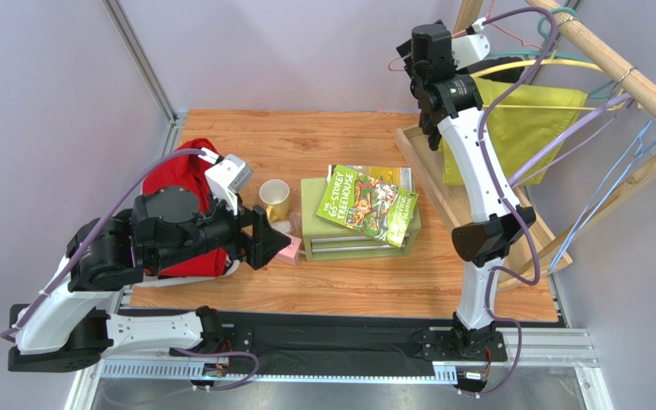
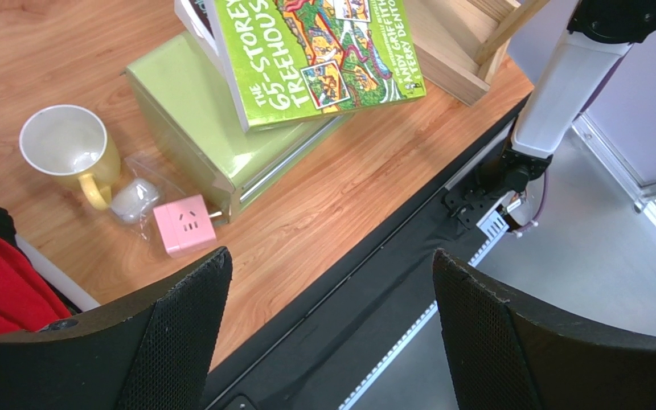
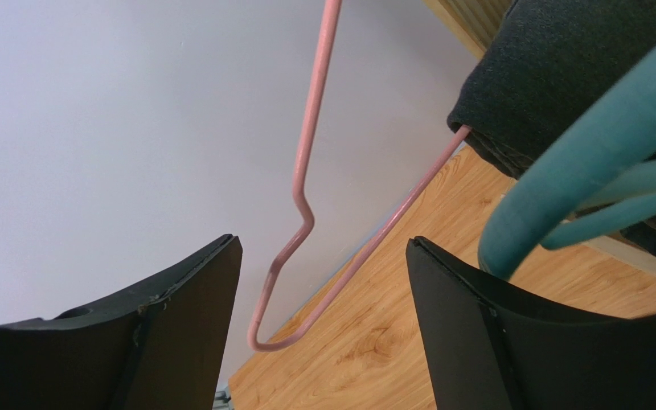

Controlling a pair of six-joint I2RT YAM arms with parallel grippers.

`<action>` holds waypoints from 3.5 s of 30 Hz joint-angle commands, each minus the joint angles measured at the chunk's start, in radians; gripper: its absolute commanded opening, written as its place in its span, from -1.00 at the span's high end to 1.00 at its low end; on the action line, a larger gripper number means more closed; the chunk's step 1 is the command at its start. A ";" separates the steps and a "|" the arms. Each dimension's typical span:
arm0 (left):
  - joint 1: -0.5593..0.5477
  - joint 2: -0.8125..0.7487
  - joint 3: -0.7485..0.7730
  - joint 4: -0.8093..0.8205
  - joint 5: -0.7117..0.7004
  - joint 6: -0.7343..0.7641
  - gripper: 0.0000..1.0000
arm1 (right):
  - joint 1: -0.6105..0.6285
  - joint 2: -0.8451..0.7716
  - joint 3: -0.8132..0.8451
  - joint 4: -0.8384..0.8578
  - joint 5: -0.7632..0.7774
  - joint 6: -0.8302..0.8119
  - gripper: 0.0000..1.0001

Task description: Remove the trousers from the hanger

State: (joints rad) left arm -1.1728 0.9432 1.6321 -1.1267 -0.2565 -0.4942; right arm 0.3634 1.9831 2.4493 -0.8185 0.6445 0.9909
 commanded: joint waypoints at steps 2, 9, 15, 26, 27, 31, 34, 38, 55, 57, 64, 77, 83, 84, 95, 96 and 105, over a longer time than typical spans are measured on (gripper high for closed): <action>0.009 0.003 0.046 -0.001 -0.023 0.061 -0.84 | -0.026 0.023 0.016 0.024 -0.005 0.062 -0.51; 0.028 0.028 0.094 -0.036 -0.027 0.120 -0.86 | -0.030 0.088 0.057 0.171 -0.013 0.006 -0.32; 0.047 0.045 0.123 -0.065 -0.026 0.157 -0.87 | -0.046 0.123 0.040 0.292 -0.003 0.003 -0.15; 0.091 0.081 0.166 -0.088 -0.001 0.213 -0.88 | -0.043 0.155 0.082 0.553 -0.097 -0.080 0.50; 0.093 0.085 0.166 -0.090 0.002 0.215 -0.88 | -0.043 0.152 0.088 0.562 -0.104 -0.080 0.56; 0.101 0.088 0.166 -0.081 0.010 0.218 -0.88 | -0.032 0.100 0.093 0.576 -0.114 -0.078 0.76; 0.104 0.085 0.166 -0.071 0.014 0.215 -0.88 | -0.014 0.065 0.071 0.590 -0.111 -0.132 0.92; 0.107 0.077 0.155 -0.056 0.033 0.203 -0.87 | -0.014 0.049 0.086 0.595 -0.146 -0.202 1.00; 0.107 0.025 0.124 0.002 0.056 0.132 -0.87 | -0.004 -0.038 0.096 0.572 -0.387 -0.347 1.00; 0.105 0.023 0.126 0.004 0.053 0.129 -0.87 | -0.004 -0.053 0.071 0.588 -0.425 -0.333 1.00; 0.105 0.016 0.135 0.016 0.063 0.128 -0.87 | 0.038 -0.139 0.001 0.489 -0.422 -0.259 1.00; 0.105 0.020 0.212 0.024 0.019 0.192 -0.86 | 0.069 -0.260 0.005 0.268 -0.615 -0.054 1.00; 0.105 0.023 0.232 0.042 -0.007 0.181 -0.86 | 0.071 -0.245 0.042 0.283 -0.793 -0.014 1.00; 0.105 0.023 0.235 0.047 -0.030 0.171 -0.86 | 0.069 -0.238 0.063 0.286 -0.839 -0.014 1.00; 0.105 0.063 0.262 0.171 -0.214 0.144 -0.85 | 0.083 -0.199 0.154 0.413 -1.097 0.094 1.00; 0.105 0.072 0.264 0.188 -0.224 0.147 -0.85 | 0.083 -0.220 0.146 0.426 -1.111 0.104 1.00; 0.105 0.271 0.446 0.347 -0.305 0.190 -0.86 | 0.095 -0.329 0.119 0.483 -1.216 0.313 1.00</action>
State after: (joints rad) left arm -1.0714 1.1378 1.9827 -0.8997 -0.5083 -0.3344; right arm 0.4553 1.7958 2.5210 -0.5854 -0.4721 1.2224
